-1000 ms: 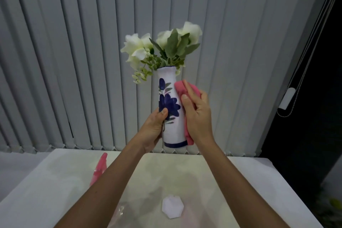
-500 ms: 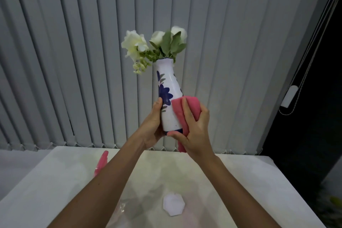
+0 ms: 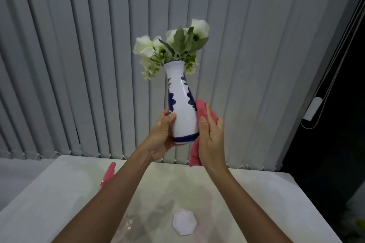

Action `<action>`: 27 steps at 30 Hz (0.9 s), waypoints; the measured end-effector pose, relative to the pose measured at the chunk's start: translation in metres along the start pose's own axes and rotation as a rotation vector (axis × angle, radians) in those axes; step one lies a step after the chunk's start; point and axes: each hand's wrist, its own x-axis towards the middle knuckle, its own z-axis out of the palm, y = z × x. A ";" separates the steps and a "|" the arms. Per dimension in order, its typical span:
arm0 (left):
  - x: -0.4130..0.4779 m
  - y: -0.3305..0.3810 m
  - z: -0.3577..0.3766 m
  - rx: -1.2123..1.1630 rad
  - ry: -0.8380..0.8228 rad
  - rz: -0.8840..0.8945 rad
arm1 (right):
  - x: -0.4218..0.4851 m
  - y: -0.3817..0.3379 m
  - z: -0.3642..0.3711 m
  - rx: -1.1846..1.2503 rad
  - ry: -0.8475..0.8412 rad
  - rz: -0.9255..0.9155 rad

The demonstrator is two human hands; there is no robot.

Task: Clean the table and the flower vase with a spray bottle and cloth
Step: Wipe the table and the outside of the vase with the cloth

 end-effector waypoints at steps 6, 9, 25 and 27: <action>-0.002 0.000 -0.004 0.119 -0.137 -0.013 | -0.003 -0.001 -0.001 -0.261 -0.005 -0.342; -0.001 0.000 -0.007 0.149 -0.195 -0.007 | 0.020 -0.015 -0.004 -0.327 -0.024 -0.390; -0.004 -0.005 0.000 0.167 -0.139 0.024 | 0.010 -0.014 0.002 -0.310 0.031 -0.374; -0.005 -0.007 -0.001 0.163 -0.178 0.032 | 0.031 -0.028 0.001 -0.281 0.031 -0.334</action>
